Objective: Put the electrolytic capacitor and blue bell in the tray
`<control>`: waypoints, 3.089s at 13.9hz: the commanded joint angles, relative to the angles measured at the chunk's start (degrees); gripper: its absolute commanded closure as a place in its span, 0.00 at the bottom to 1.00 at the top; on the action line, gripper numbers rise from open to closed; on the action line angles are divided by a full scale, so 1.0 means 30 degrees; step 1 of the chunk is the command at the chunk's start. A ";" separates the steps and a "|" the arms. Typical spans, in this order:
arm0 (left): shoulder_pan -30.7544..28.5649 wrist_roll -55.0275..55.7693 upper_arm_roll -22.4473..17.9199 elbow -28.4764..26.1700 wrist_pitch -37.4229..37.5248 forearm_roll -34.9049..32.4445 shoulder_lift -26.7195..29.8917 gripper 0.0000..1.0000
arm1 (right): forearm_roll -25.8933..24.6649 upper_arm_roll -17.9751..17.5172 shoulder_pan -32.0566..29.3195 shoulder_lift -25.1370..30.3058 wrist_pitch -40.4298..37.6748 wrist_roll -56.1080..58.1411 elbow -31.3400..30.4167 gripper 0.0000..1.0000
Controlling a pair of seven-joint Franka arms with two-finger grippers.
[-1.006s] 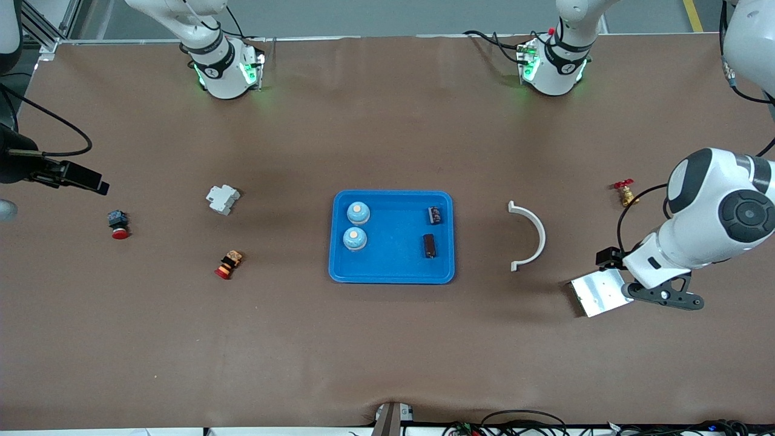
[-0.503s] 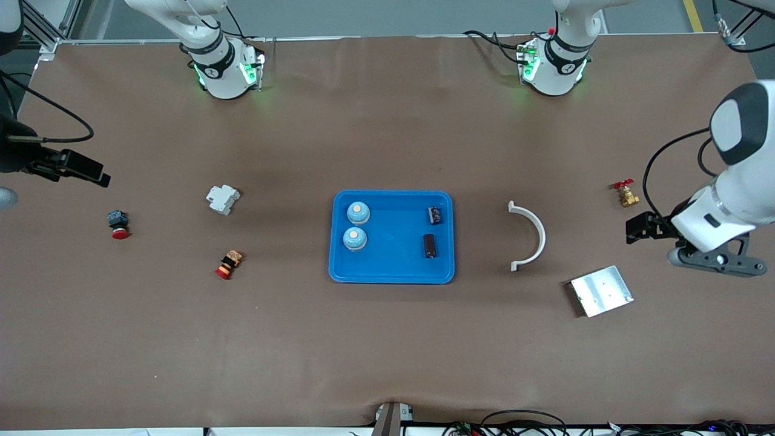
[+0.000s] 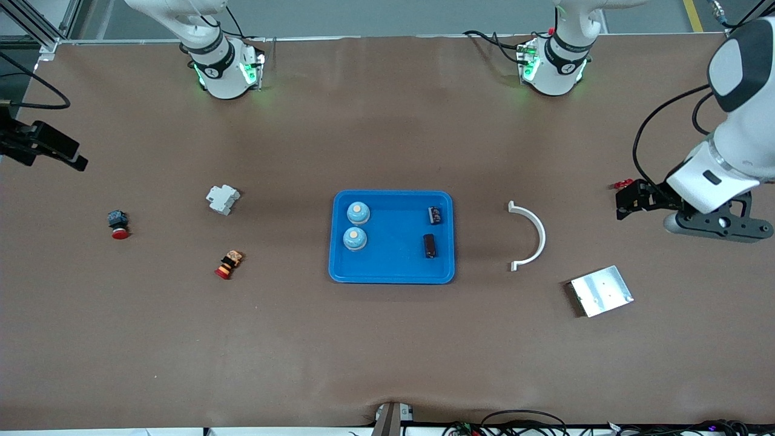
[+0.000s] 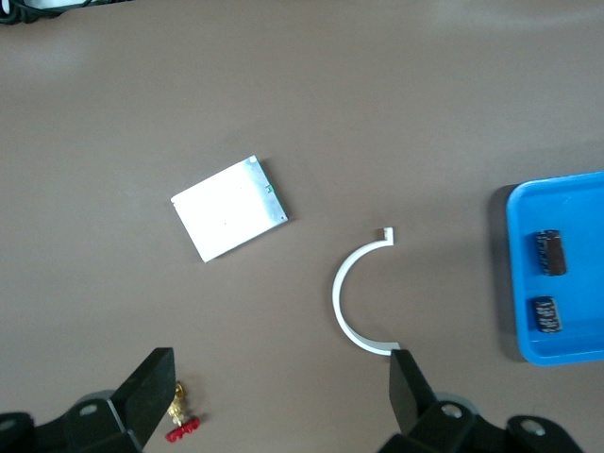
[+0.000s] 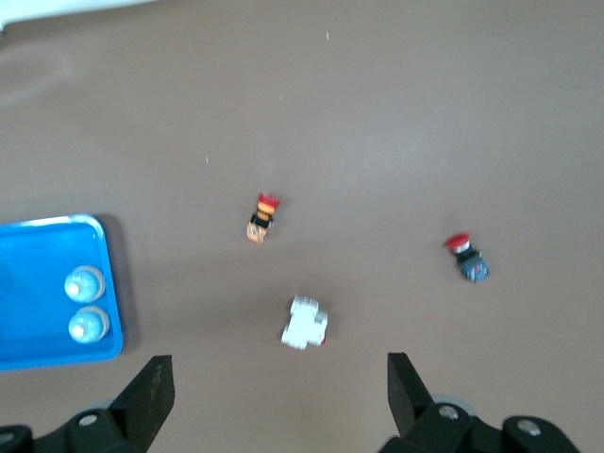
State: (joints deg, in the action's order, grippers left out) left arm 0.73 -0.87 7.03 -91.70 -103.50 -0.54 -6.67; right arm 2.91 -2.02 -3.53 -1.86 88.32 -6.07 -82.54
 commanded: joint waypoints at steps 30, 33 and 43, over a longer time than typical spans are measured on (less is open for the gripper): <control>0.0665 0.1784 -0.0936 -0.0722 0.3243 0.0472 0.3189 0.00 | -0.0296 0.0351 -0.0433 0.0239 0.0004 0.1086 -0.0379 0.00; 0.0723 0.1608 -0.0907 -0.0722 0.3154 0.0180 0.3189 0.00 | -0.0355 0.0380 -0.0609 0.0239 -0.0141 0.1057 0.0031 0.00; 0.0753 0.1314 -0.0731 -0.0722 0.3065 -0.0290 0.3247 0.00 | -0.0589 0.0351 -0.0844 0.0239 -0.0699 0.1145 0.0090 0.00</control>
State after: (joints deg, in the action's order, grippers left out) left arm 2.97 3.49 4.71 -92.46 -93.44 -0.73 1.45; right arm 1.94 -0.08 -5.26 -1.71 86.98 -2.71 -82.68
